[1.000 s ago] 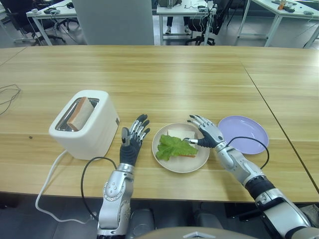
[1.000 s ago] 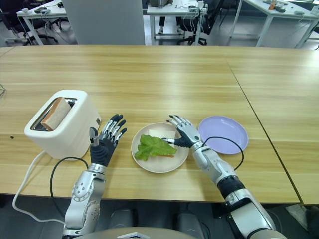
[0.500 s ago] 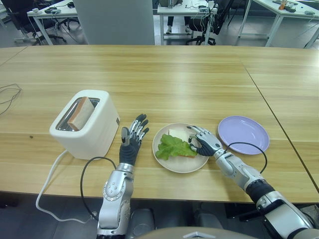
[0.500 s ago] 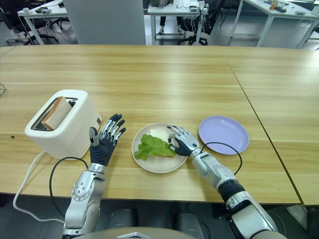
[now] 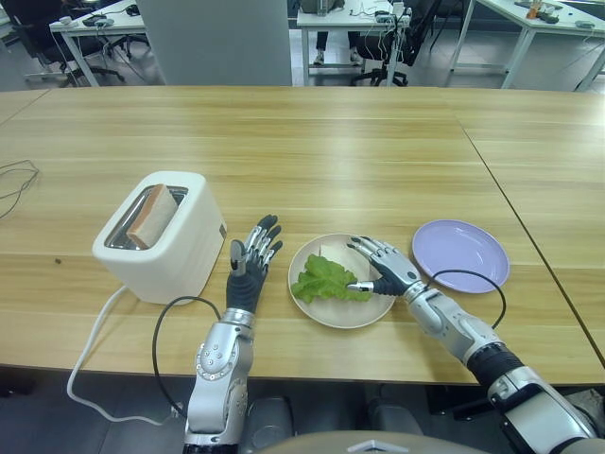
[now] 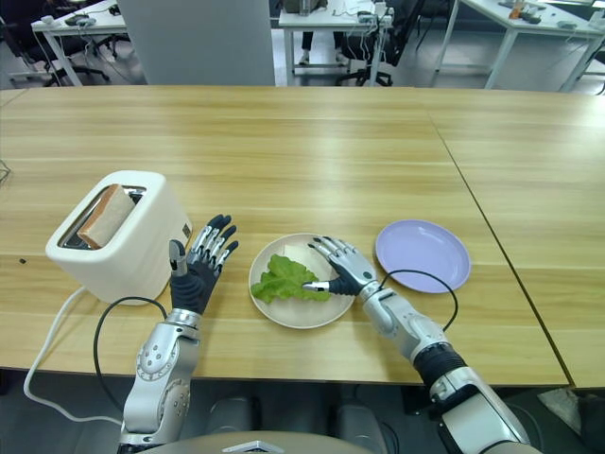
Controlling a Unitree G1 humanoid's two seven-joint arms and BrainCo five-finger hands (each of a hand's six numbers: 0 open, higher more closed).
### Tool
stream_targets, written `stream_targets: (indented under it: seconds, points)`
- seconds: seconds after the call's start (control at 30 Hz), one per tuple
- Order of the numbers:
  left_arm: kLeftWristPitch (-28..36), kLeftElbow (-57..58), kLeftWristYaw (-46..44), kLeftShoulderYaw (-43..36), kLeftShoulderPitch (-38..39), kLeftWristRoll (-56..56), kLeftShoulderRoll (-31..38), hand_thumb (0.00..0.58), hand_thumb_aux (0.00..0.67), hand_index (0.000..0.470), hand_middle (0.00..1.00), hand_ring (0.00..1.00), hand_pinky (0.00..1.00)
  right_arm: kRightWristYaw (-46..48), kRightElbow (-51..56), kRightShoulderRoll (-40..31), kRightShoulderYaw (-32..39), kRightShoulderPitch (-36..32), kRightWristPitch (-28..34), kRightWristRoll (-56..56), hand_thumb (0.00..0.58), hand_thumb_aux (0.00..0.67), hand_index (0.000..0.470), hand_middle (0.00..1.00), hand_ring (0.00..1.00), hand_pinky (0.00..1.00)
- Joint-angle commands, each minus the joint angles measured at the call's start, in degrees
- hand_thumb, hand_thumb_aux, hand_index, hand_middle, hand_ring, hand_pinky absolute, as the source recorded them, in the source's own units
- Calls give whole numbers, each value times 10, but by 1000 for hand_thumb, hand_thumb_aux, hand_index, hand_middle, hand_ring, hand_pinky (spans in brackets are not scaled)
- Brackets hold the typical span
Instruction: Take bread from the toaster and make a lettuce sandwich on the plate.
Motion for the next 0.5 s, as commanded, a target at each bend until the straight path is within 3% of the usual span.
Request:
stream_targets:
  seconds: [0.03,0.2,0.23,0.27,0.3,0.33,0.37,0.4,0.43,0.47,0.5]
  points:
    - [2,2,1,-5,0,4,1,0,0,0,0,0,0,7,5,13,22,0,5,-15,0,0,0,0,0,0]
    - [2,2,2,-10,1,6,0,0,0,0,0,0,0,5,19,27,43,0,10,-27,0,0,0,0,0,0]
    - [1,3,2,-11,1,7,1,0,0,0,0,0,0,5,21,28,46,0,11,-29,45,26,18,0,0,0]
    - [1,3,2,-11,1,8,0,0,0,0,0,0,0,5,22,29,48,0,12,-30,183,116,79,0,0,0]
    - [1,3,2,-12,1,9,0,0,0,0,0,0,0,4,23,30,50,0,12,-30,183,116,79,0,0,0]
    - [0,4,2,-13,1,10,0,0,0,0,0,0,0,4,24,31,52,1,12,-30,408,305,209,0,0,0]
    - [0,4,2,-13,2,10,0,0,0,0,0,0,0,4,23,31,54,1,12,-30,478,389,267,0,0,0]
    - [-1,5,2,-14,2,10,0,0,0,0,0,0,0,3,23,32,56,2,11,-30,478,389,267,0,0,0]
    - [-1,5,2,-14,3,10,0,0,0,0,0,0,0,3,22,32,57,2,11,-29,564,560,384,0,0,0]
    - [-2,6,2,-14,3,10,0,0,0,0,0,0,0,3,20,31,58,2,10,-29,580,670,460,0,0,0]
    - [-2,6,2,-14,4,10,0,0,0,0,0,0,0,4,18,31,58,3,10,-28,580,670,460,0,0,0]
